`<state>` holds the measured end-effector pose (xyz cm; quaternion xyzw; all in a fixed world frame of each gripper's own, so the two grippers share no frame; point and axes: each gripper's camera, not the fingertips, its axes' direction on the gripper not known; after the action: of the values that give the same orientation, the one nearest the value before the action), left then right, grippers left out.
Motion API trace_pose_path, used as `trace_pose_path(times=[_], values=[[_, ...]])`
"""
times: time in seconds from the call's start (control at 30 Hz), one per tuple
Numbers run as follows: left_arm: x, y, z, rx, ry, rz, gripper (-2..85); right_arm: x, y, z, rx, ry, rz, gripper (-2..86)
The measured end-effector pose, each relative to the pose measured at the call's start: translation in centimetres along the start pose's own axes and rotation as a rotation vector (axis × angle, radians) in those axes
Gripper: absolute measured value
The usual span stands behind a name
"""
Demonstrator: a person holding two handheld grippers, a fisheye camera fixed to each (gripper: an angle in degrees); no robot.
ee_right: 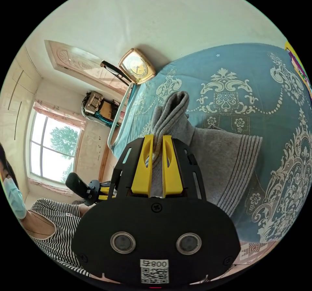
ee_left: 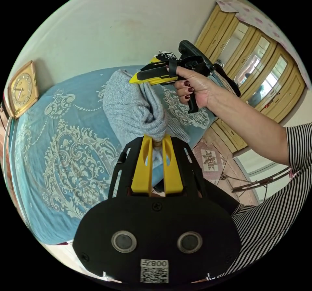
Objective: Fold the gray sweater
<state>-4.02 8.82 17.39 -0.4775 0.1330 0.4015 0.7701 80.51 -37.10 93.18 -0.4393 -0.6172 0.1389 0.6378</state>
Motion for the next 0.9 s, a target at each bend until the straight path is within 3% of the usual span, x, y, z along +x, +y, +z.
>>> trace_pose_path(times=[0.33, 0.8, 0.9], values=[[12.3, -4.2, 9.9, -0.18, -0.021, 0.212, 5.1, 9.0, 5.1, -12.6, 0.068, -0.076, 0.15, 4.4], [23.4, -5.1, 19.4, -0.4, -0.254, 0.409, 6.9, 15.7, 9.3, -16.7, 0.068, -0.322, 0.36, 6.2], [25.4, -4.9, 20.2, -0.403, -0.319, 0.475, 7.5, 14.3, 10.4, -18.9, 0.092, -0.284, 0.345, 5.1]])
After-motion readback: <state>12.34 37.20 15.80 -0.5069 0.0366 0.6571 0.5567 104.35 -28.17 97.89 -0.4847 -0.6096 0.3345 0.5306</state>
